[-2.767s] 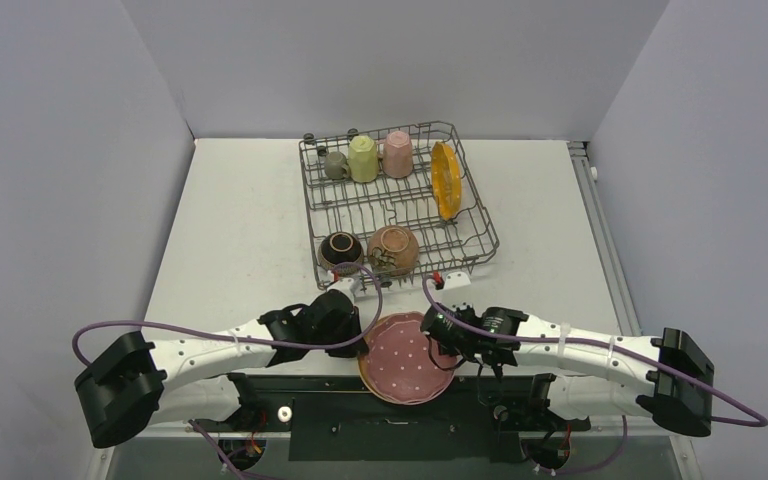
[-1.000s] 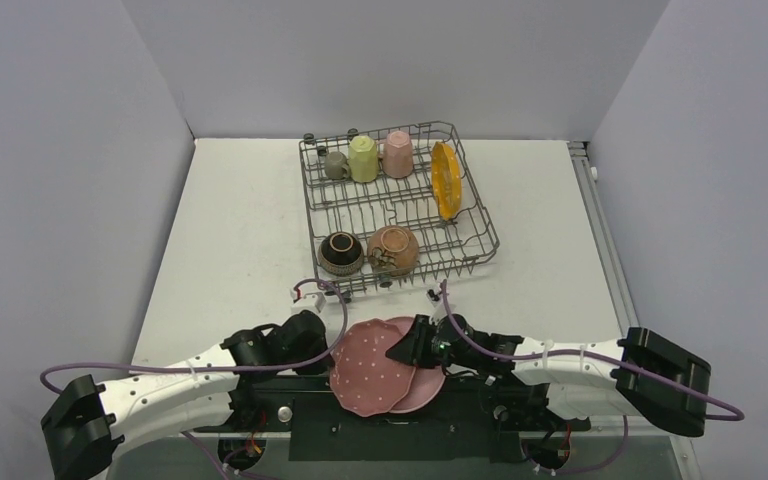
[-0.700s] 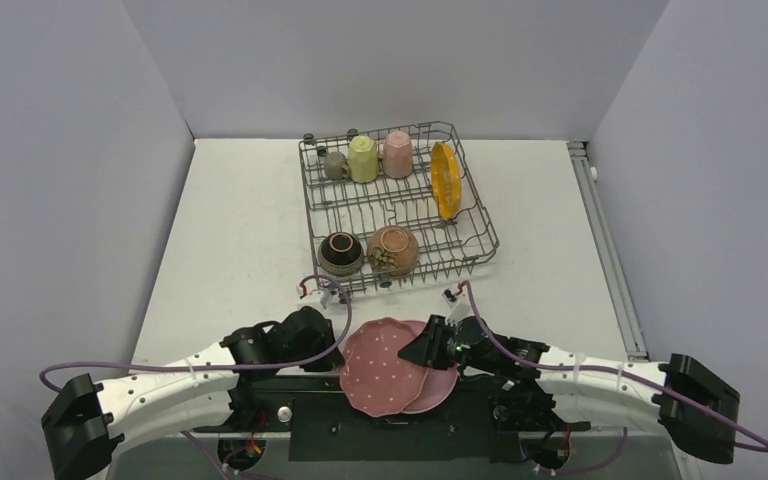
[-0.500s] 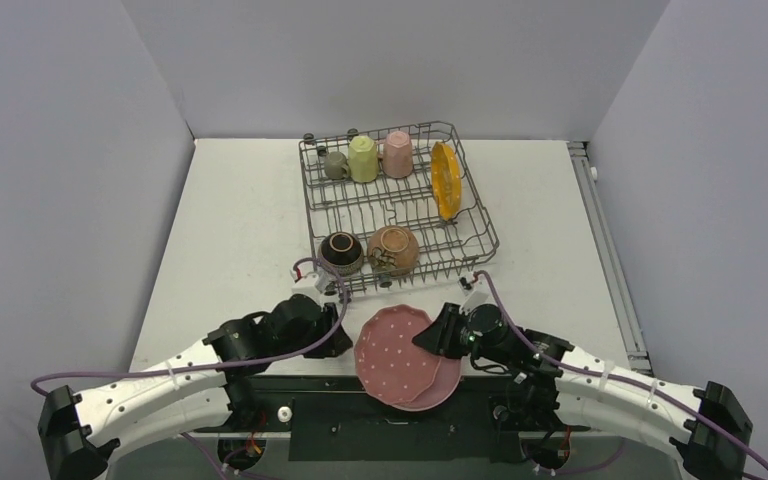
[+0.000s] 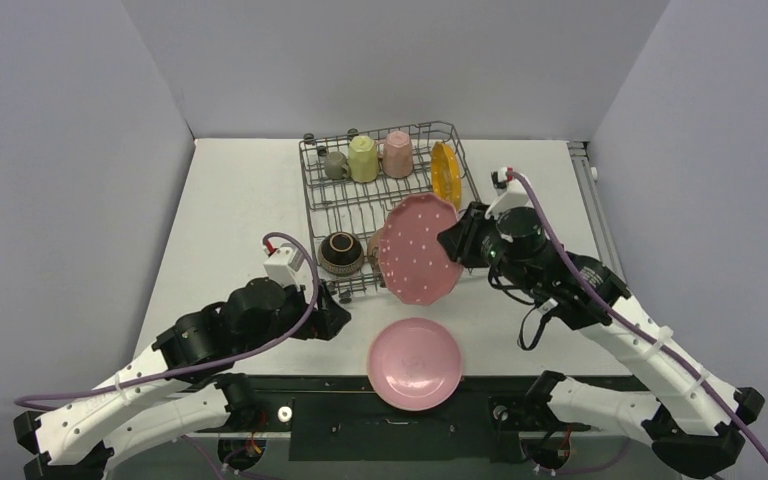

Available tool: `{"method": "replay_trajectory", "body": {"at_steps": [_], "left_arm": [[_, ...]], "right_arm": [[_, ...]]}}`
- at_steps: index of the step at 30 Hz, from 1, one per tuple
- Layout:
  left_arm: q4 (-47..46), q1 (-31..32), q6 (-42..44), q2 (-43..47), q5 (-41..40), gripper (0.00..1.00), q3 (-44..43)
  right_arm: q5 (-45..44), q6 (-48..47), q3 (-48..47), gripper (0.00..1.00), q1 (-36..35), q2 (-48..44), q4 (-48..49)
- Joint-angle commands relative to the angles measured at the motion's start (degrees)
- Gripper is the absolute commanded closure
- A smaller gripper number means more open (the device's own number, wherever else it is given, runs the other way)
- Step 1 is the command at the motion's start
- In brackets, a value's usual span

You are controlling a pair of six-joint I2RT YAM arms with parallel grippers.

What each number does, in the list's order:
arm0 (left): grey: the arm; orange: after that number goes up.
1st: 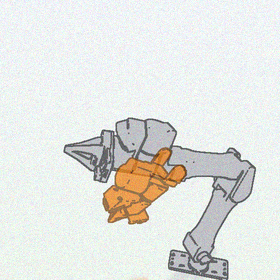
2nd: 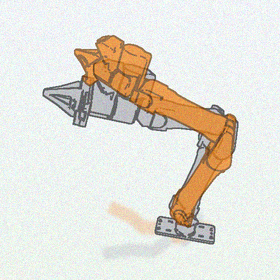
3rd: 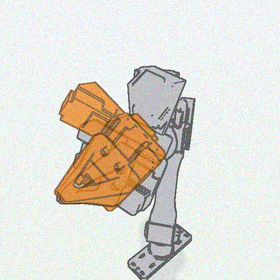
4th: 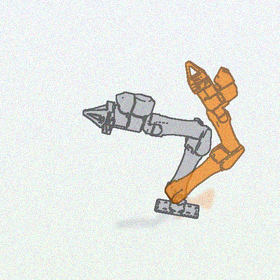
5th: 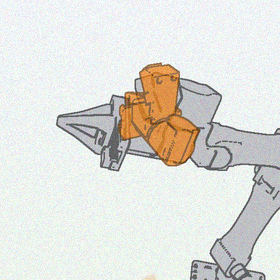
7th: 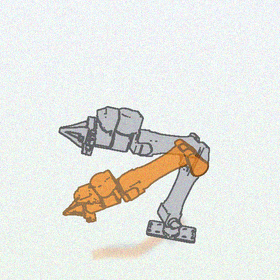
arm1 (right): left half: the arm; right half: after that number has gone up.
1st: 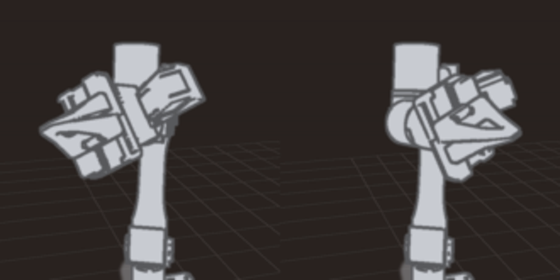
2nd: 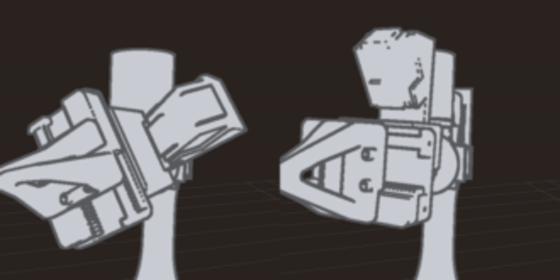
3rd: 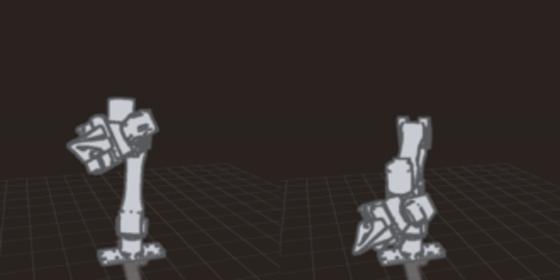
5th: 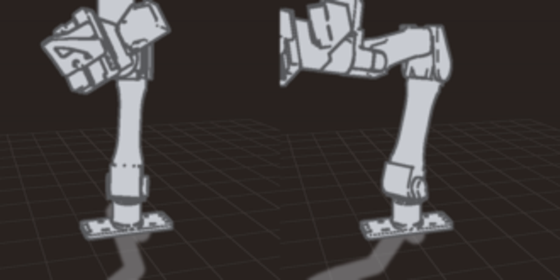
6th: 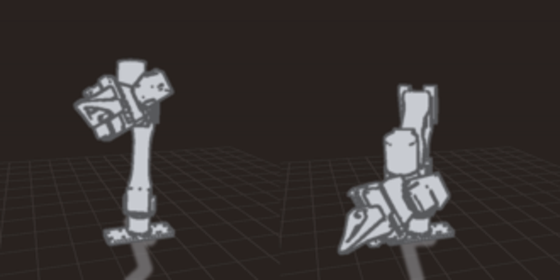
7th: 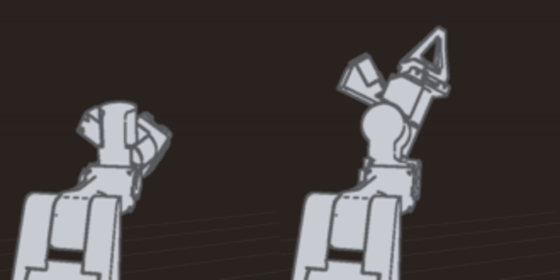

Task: Load the mixed dishes into the dish rack
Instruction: Pick up the plate at the center of the board, then insert the plate into the dish rack.

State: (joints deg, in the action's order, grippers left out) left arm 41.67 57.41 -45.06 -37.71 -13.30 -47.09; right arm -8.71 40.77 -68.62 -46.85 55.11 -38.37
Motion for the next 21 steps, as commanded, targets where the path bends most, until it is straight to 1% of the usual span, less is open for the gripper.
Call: {"method": "replay_trajectory", "body": {"at_steps": [1, 4, 5, 7, 9, 14, 21], "left_arm": [[2.0, -0.6, 5.6, -0.1, 0.0, 0.16, -2.8], [1.8, -0.7, 7.7, -0.4, 1.3, 0.11, -3.4], [1.7, -0.8, 8.6, -0.6, 1.8, 0.06, -3.5], [1.5, -0.9, 10.0, -0.7, 2.2, 0.02, -3.5], [1.3, -1.1, 11.2, -0.8, 2.7, 0.03, -3.4], [-0.4, -1.5, 13.9, -1.6, 3.9, 0.04, -2.0], [-3.8, -2.7, 16.1, -1.3, 5.5, 0.04, 1.6]], "right_arm": [[-8.2, -10.1, -16.5, 1.0, 1.4, 7.5, -1.0], [-11.1, -14.7, -23.9, 1.0, 1.8, 14.1, -1.7], [-13.0, -17.0, -27.3, 1.0, 1.9, 15.3, -1.8], [-16.3, -20.3, -31.5, 1.0, 2.0, 20.7, -2.1], [-18.6, -23.4, -35.3, 1.0, 2.0, 24.5, -2.1], [-24.6, -30.4, -42.7, 1.0, 2.2, 33.3, -1.1], [-28.6, -35.6, -50.0, 1.0, 3.6, 46.4, 0.2]]}}
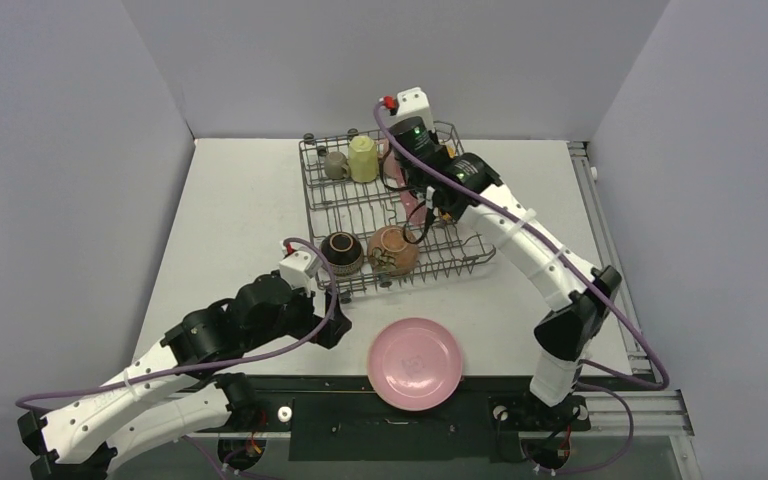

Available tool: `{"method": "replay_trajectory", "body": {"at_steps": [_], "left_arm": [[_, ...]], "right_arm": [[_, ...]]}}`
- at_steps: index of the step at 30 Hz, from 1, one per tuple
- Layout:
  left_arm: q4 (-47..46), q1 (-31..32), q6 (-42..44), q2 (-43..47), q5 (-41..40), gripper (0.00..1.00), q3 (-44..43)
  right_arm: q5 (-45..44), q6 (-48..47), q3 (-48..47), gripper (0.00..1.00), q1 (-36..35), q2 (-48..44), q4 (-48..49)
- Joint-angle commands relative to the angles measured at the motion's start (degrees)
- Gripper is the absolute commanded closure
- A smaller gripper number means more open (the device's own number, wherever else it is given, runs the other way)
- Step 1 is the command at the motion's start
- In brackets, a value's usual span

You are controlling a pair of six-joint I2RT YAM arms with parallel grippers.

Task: Load the mixed dishes into the dish rack
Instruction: Insert the plate into the dish rack.

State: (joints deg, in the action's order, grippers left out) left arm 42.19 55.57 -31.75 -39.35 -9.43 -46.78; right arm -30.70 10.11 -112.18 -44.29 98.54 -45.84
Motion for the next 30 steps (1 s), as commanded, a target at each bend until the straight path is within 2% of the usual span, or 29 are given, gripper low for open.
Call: {"method": "replay_trajectory", "body": {"at_steps": [1, 11, 30], "left_arm": [[-4.6, -1.3, 3.0, 0.3, 2.0, 0.04, 2.0], [-7.2, -6.8, 3.8, -0.1, 8.0, 0.04, 4.3], [-7.6, -11.1, 4.2, -0.9, 9.4, 0.04, 4.8]], "right_arm": [[-7.4, -5.9, -6.8, 1.0, 1.2, 4.0, 8.3], [-7.5, -7.7, -10.3, 1.0, 5.7, 15.8, 10.6], [-0.7, -4.5, -8.8, 1.0, 10.9, 21.5, 13.3]]}}
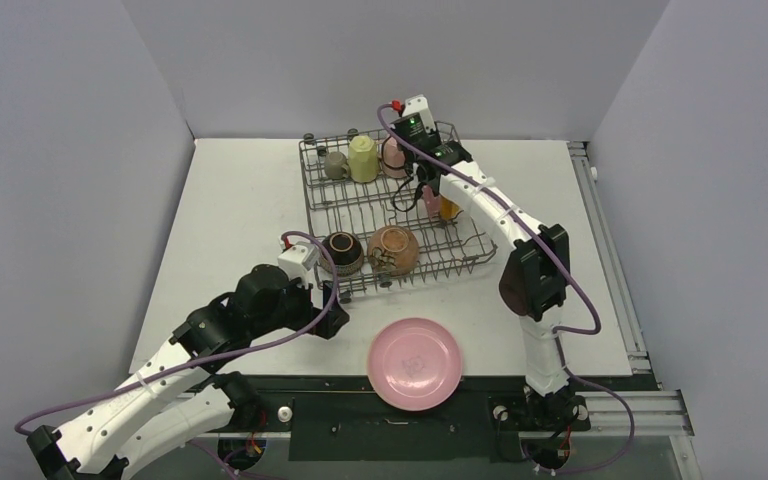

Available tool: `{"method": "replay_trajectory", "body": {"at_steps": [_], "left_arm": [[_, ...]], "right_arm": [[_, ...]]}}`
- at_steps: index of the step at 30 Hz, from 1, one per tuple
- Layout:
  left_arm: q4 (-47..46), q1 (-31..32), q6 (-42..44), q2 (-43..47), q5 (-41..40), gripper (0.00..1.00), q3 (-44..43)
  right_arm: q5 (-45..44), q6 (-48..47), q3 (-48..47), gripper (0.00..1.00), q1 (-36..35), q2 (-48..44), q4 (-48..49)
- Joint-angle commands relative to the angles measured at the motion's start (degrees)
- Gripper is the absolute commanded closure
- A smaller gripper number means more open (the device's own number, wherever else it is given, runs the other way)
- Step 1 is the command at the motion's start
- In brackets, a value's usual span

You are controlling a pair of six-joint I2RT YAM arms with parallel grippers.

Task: Load the mixed dishes into the dish rack
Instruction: Insert the plate into the dish rack.

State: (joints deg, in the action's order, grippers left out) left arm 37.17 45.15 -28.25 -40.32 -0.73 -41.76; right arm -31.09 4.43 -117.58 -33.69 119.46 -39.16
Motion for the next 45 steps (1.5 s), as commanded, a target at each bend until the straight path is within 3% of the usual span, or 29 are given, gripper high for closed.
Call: {"method": "replay_trajectory", "body": {"at_steps": [1, 17, 18, 21, 23, 30, 36, 43, 45], "left_arm": [[-2.6, -0.7, 0.8, 0.1, 0.7, 0.04, -0.2], [-2.8, -1.6, 0.9, 0.2, 1.4, 0.04, -0.1], [-2.9, -1.6, 1.0, 0.2, 1.8, 0.04, -0.1], [-3.0, -1.6, 1.0, 0.2, 2.6, 0.04, 0.0], [-3.3, -1.7, 1.3, 0.1, 3.4, 0.04, 0.1], [-4.0, -1.6, 0.8, -1.6, 5.7, 0.04, -0.1], [-4.6, -1.6, -3.3, -4.2, 6.9, 0.04, 0.5], [-9.2, 2.1, -9.7, -5.9, 7.4, 0.01, 4.8], [-10.9, 5.2, -12.4, -6.8, 6.0, 0.08, 5.9]], "right_arm": [[0.1, 1.5, -3.4, 1.0, 0.4, 0.7, 6.8], [5.0, 5.2, -2.4, 0.99, 2.6, 4.4, 7.2], [5.3, 5.5, -2.6, 0.96, 2.9, 4.7, 7.2], [6.3, 6.0, -3.6, 0.71, 3.8, 5.6, 6.0], [6.5, 6.3, -4.2, 0.61, 4.2, 5.6, 5.4], [6.4, 7.0, -4.5, 0.41, 4.5, 2.5, 4.3], [6.8, 7.9, 2.3, 0.38, 2.3, -8.0, 4.0], [7.1, 14.0, 29.3, 0.4, -5.6, -32.6, 7.9], [8.0, 17.3, 35.7, 0.43, -7.6, -38.8, 6.1]]}}
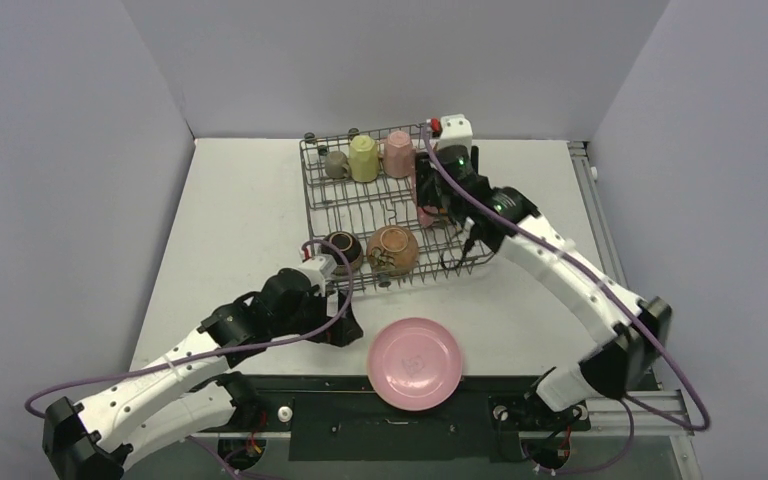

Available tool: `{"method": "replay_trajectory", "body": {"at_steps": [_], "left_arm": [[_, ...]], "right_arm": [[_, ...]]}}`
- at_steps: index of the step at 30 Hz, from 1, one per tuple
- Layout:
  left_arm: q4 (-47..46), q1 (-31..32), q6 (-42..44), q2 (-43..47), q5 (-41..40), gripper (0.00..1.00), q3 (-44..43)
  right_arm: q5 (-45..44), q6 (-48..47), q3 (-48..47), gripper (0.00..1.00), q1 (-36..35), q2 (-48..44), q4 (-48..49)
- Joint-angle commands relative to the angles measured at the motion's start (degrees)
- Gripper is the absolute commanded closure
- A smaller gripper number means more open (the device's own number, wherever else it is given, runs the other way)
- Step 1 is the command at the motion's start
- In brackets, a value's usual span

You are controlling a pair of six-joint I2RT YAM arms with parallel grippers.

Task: Load the mixed dishes into the dish rack
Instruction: Insert the plate into the dish rack, then pick up the plate at the center of the board.

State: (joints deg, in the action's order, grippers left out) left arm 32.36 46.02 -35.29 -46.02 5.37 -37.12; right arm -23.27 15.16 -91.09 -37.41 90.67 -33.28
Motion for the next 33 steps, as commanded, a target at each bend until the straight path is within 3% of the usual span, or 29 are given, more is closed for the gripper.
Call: {"method": "replay_trajectory", "body": {"at_steps": [1, 9, 16, 22, 33], "left_arm": [[-6.5, 5.5, -7.3, -1.8, -1.3, 0.11, 1.9], [-14.1, 15.0, -16.9, -4.5, -5.6, 0.32, 7.6], [-19.6, 16.5, -19.7, -9.3, -6.8, 0.4, 11.9], [-23.0, 16.8, -20.2, -13.2, -6.0, 0.41, 12.8], [-24.4, 16.8, -20.2, -13.8, -6.4, 0.42, 14.3]], "right_arm": [[0.7, 7.8, 13.2, 0.45, -4.4, -13.7, -0.5], [9.3, 23.0, 39.1, 0.54, -9.0, -34.9, -5.1], [13.7, 31.2, 56.3, 0.57, -10.3, -49.0, -6.2], [16.8, 34.2, 62.0, 0.62, -11.2, -51.5, -5.1], [17.8, 36.1, 65.0, 0.72, -14.5, -46.0, -1.6]]}}
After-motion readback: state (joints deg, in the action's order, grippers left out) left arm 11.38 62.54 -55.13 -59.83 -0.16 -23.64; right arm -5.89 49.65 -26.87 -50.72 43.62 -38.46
